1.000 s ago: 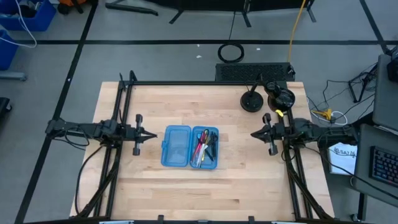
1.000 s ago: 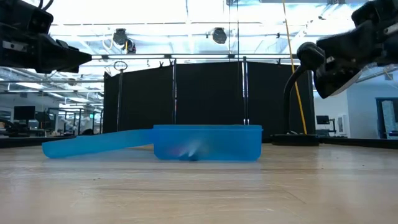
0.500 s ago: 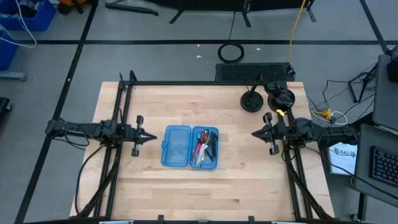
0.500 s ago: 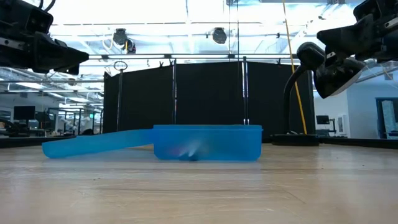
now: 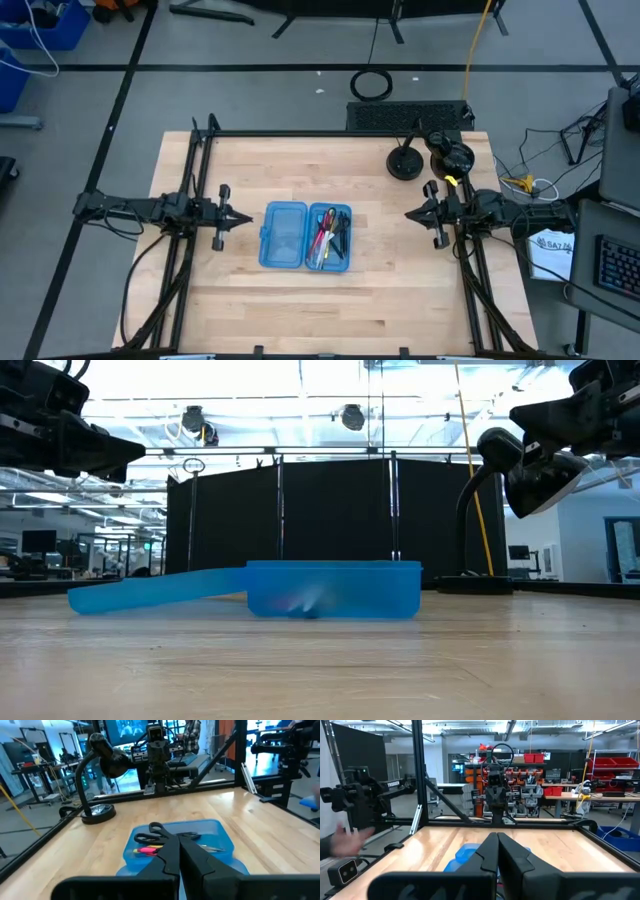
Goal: Pick & place school supplies into a supply box
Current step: Return to Home Position
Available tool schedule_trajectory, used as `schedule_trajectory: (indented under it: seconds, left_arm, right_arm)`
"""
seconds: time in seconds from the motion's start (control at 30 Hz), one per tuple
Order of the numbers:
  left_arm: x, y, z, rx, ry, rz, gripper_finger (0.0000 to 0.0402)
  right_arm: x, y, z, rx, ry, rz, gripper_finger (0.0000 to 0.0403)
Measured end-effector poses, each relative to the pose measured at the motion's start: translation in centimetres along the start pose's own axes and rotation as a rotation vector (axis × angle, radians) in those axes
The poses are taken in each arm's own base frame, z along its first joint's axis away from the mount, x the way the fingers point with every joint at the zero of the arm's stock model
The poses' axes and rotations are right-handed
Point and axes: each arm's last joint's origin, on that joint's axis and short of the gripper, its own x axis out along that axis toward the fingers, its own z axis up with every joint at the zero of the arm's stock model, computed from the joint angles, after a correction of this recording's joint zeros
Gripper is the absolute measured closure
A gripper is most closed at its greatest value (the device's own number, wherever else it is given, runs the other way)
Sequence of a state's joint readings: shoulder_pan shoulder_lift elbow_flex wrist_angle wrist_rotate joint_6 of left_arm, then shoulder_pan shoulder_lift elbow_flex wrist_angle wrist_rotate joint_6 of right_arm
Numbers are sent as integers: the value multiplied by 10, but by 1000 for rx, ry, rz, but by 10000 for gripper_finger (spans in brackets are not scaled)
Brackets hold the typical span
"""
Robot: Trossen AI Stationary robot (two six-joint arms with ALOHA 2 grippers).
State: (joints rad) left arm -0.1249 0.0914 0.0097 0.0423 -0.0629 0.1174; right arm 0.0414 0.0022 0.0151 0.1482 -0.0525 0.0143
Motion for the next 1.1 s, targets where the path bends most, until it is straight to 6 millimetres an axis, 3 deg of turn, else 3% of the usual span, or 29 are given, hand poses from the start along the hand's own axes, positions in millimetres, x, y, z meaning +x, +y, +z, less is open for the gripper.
schedule_trajectory:
  seconds: [1.1]
  left_arm:
    - [0,0,3,2,-29,3,394]
  right_arm:
    - [0,0,0,0,1,0,403]
